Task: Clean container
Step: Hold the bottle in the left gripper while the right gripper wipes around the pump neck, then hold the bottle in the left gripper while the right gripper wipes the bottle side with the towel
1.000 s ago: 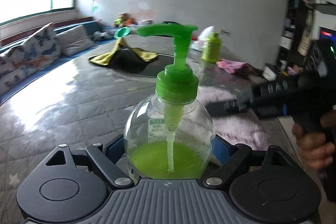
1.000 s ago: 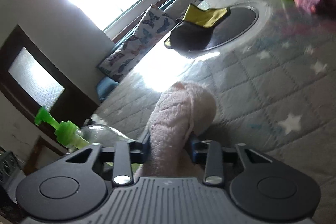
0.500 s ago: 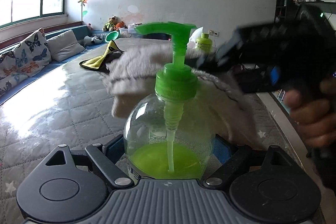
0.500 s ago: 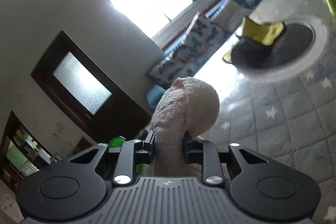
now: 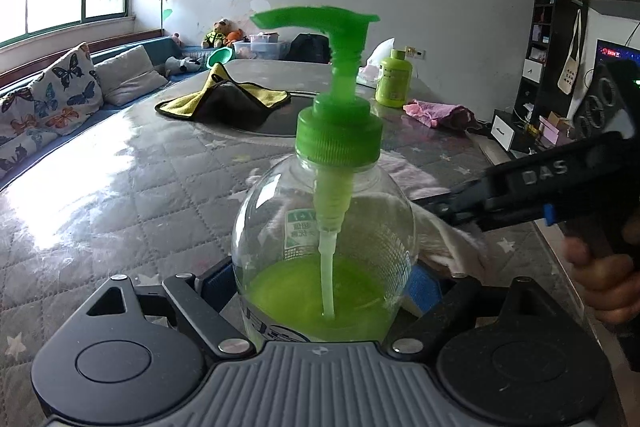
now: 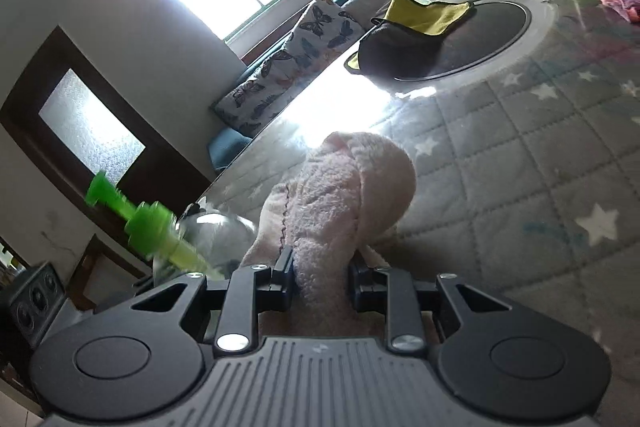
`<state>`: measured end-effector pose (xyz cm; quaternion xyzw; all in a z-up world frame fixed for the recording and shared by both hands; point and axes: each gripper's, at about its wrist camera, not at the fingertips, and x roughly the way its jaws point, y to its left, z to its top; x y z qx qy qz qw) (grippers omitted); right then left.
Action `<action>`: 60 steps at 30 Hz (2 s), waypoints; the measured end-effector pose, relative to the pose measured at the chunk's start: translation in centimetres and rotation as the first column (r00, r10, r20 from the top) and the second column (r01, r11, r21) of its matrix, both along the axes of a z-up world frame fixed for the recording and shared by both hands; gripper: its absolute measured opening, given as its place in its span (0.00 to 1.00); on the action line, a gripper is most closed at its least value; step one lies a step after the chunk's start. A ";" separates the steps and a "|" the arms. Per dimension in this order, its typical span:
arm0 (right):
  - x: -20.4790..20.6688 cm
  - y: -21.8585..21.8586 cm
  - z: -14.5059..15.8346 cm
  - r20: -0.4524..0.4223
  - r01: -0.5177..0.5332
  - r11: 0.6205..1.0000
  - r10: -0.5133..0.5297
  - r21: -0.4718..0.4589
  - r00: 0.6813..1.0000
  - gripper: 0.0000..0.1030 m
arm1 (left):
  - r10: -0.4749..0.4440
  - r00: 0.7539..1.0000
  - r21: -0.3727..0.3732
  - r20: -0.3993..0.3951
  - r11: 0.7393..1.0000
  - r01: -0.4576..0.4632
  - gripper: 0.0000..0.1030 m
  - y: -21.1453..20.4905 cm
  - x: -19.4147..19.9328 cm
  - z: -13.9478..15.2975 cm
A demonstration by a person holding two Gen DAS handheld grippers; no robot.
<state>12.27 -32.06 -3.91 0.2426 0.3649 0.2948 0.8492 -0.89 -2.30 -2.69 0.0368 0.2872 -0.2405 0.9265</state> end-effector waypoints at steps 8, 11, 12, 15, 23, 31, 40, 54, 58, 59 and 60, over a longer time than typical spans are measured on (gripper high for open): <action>-2.2 -1.2 3.6 0.088 -0.007 0.994 -0.002 0.105 0.996 0.23 | 0.010 1.000 0.009 -0.002 1.000 -0.010 0.86 -0.1 0.0 0.1; -2.3 -0.7 6.1 0.158 -0.051 0.988 0.028 0.145 0.987 0.23 | 0.011 1.000 0.008 -0.003 1.000 -0.011 0.86 -0.1 -0.1 0.2; -2.0 -0.4 6.4 0.165 -0.067 0.986 0.041 0.155 0.986 0.23 | 0.012 1.000 0.006 -0.004 1.000 -0.012 0.86 0.0 -0.1 0.2; -0.9 0.6 6.5 0.157 -0.085 0.984 0.060 0.159 0.986 0.23 | 0.012 1.000 0.005 -0.006 1.000 -0.012 0.87 0.1 -0.1 0.1; 1.5 0.5 2.7 0.038 -0.041 0.979 0.034 0.199 0.999 0.23 | 0.004 1.000 0.005 -0.017 1.000 -0.004 0.87 0.2 0.2 -0.3; 1.9 0.3 0.8 -0.014 -0.008 0.990 0.010 0.144 1.000 0.25 | 0.014 1.000 0.011 -0.020 1.000 -0.013 0.87 0.3 0.1 -0.3; 0.7 0.8 0.1 -0.007 -0.021 1.000 0.021 0.024 1.000 0.27 | 0.021 1.000 0.027 -0.014 0.999 -0.021 0.86 0.4 -0.4 -0.1; -0.3 0.2 1.7 0.033 0.014 1.000 -0.014 -0.023 0.999 0.46 | 0.017 0.999 0.048 0.047 0.999 -0.019 0.88 1.0 -1.5 1.1; -0.7 -0.2 2.4 0.057 0.028 0.999 -0.026 -0.037 0.998 0.49 | 0.017 0.998 0.047 0.064 0.999 -0.020 0.88 1.0 -1.8 1.6; -0.8 -0.3 2.5 0.062 0.030 0.999 -0.027 -0.037 0.998 0.52 | 0.017 0.998 0.045 0.066 0.999 -0.020 0.88 1.1 -1.8 1.7; -0.9 -0.4 2.6 0.066 0.031 0.999 -0.028 -0.037 0.997 0.52 | 0.016 0.998 0.043 0.068 0.999 -0.019 0.88 1.1 -1.9 1.8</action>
